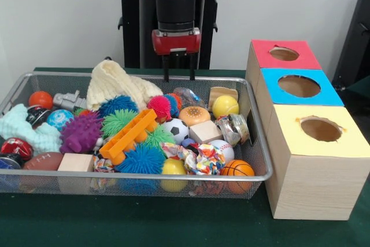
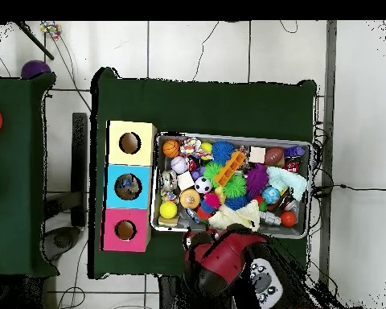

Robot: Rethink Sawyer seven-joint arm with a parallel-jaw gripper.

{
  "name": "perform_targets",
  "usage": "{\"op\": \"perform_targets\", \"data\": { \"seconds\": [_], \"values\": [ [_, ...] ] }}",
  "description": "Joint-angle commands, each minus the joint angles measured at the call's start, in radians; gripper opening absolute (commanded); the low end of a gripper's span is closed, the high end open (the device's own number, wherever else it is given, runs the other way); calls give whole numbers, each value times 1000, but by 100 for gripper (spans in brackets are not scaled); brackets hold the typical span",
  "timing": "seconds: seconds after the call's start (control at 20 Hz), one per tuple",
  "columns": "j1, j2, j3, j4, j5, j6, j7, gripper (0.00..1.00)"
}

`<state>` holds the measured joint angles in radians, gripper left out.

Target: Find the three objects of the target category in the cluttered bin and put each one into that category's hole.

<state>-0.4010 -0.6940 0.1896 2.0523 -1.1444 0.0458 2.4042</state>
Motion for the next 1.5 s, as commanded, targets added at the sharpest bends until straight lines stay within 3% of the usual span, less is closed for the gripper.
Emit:
{"op": "perform_targets", "data": {
  "seconds": [0.05, 0.35, 0.5, 0.7, 1.1, 1.5],
  "values": [
    [90, -10, 74, -31, 17, 137, -86, 100],
    [128, -18, 85, -22, 56, 157, -81, 100],
    [118, 31, 98, -60, 47, 155, -94, 100],
    [68, 80, 127, -100, 23, 154, -133, 100],
    [-37, 111, 188, -115, 3, 192, -212, 100],
    [-81, 122, 228, -131, 8, 235, -239, 100]
  ]
}}
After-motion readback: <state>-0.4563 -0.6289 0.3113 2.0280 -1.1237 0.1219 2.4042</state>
